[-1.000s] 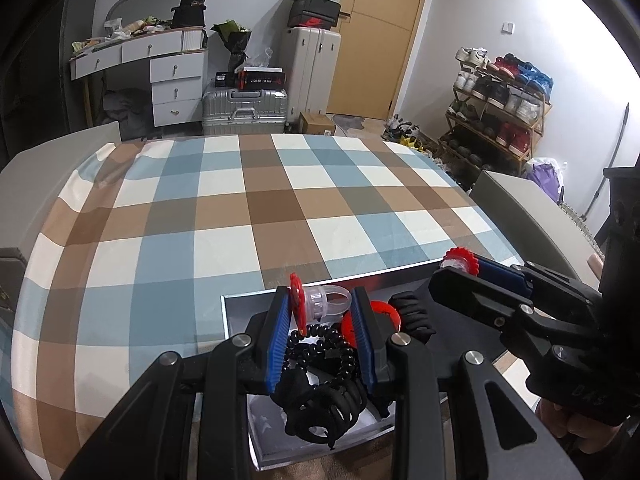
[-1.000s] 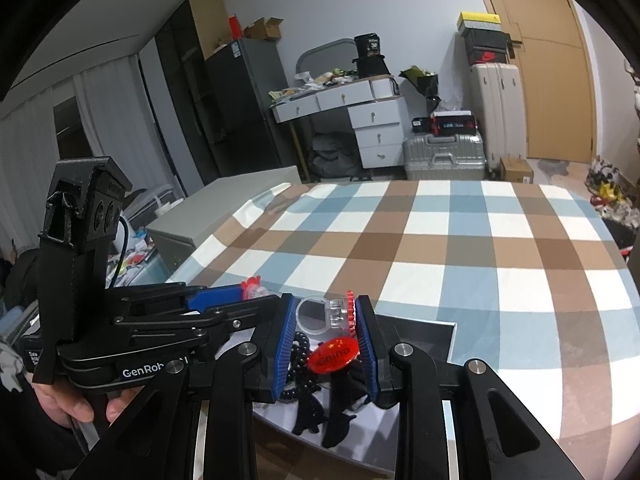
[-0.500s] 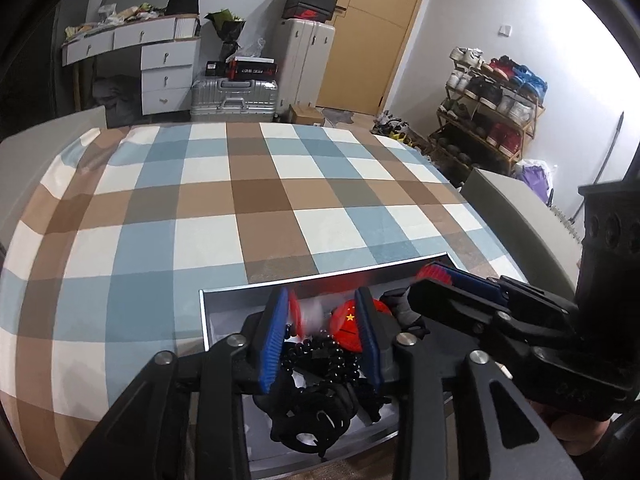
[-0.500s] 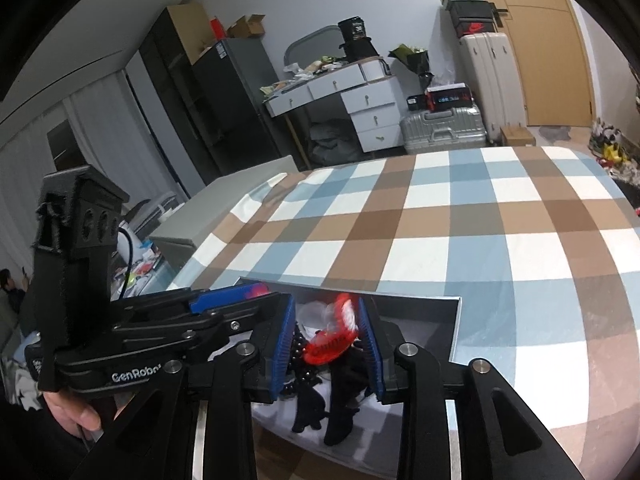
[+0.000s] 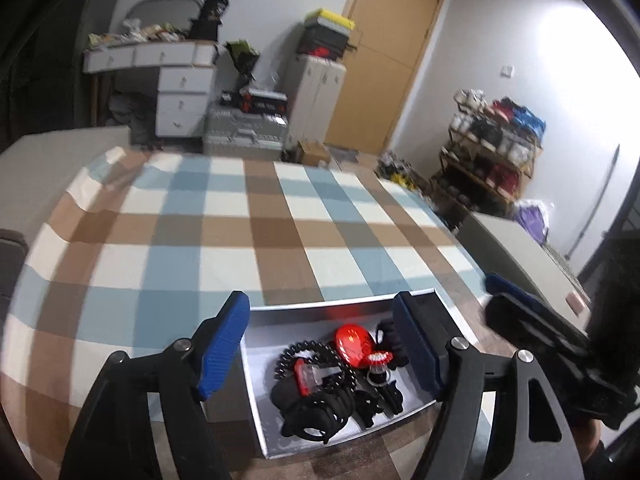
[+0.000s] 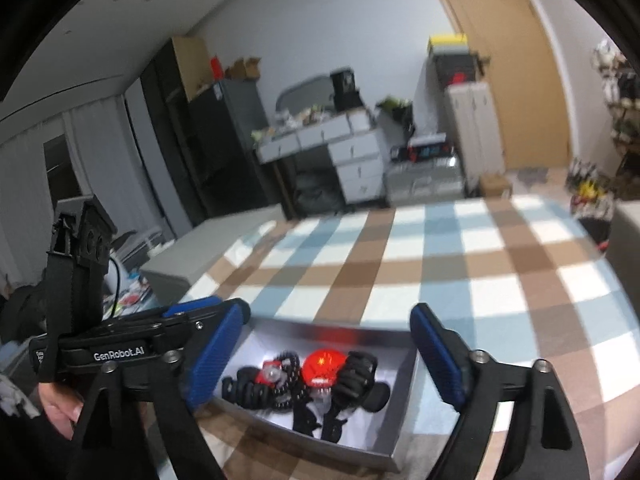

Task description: Organize jewelry

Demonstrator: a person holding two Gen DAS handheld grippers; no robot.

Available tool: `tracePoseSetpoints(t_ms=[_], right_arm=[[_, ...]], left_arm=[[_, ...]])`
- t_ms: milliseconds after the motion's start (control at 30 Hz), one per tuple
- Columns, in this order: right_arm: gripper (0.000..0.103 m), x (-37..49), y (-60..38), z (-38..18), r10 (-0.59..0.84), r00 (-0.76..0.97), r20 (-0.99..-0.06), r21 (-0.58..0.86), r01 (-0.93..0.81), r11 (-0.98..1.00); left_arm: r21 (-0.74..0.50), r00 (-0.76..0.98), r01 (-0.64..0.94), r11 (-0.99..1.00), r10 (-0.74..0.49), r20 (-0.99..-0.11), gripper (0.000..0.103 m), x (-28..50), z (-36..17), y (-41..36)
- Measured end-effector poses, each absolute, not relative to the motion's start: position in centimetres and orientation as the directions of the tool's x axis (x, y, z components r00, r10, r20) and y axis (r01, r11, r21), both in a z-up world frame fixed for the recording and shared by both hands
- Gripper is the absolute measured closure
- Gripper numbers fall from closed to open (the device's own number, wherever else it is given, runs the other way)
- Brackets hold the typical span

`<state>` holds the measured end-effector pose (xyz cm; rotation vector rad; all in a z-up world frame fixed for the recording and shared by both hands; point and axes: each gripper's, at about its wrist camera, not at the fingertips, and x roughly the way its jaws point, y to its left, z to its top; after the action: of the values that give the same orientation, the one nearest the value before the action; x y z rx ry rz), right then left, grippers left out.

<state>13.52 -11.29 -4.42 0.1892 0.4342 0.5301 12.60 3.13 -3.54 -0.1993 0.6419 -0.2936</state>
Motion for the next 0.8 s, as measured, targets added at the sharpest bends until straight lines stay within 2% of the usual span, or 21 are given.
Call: tracePoseSetpoints(t_ms=[67,100,167,333,433,800], right_arm=[[0.004,12.5,-11.5,-3.6,0.518,0.802,-0.298,0.266,-0.451,0.852],[0.000,11.8,-11.6,-3.2,0.512,0.817,-0.266,0.254,-0.453,0.854],[0.000,10.4,-11.7,-2.3,0.506,0.840,-0.198,0.220,-0.465,0.857],[0.000,8.8,-10.4,-1.4,0.526,0.836,-0.156,0.133,-0.509,0.850],[0.000,8.1,-9.6,-1.5,0.510,0.847,-0.151,0.089,-0.502,0.860],[0.000,6.1,-10.8,-2.4,0.462,0.884,-0.071,0.086,-0.456,0.886]], left_arm=[[-0.248,0.801,0.178,0.952,-0.286,-0.526,0.027,12.0,-2.9,3.4],[-0.236,0.821,0.168,0.957,-0.268,-0.503,0.021,11.6,-2.5,3.5],[-0.226,0.858,0.154,0.962,-0.244,-0.452,0.016,10.6,-1.8,3.8],[-0.200,0.930,0.113,0.973,-0.174,-0.323,0.002,8.5,-0.2,4.3],[-0.145,0.957,0.083,0.986,-0.120,-0.264,0.001,7.5,0.3,4.0],[-0.116,0.971,0.001,0.993,-0.028,-0.236,0.001,6.4,-0.7,4.6]])
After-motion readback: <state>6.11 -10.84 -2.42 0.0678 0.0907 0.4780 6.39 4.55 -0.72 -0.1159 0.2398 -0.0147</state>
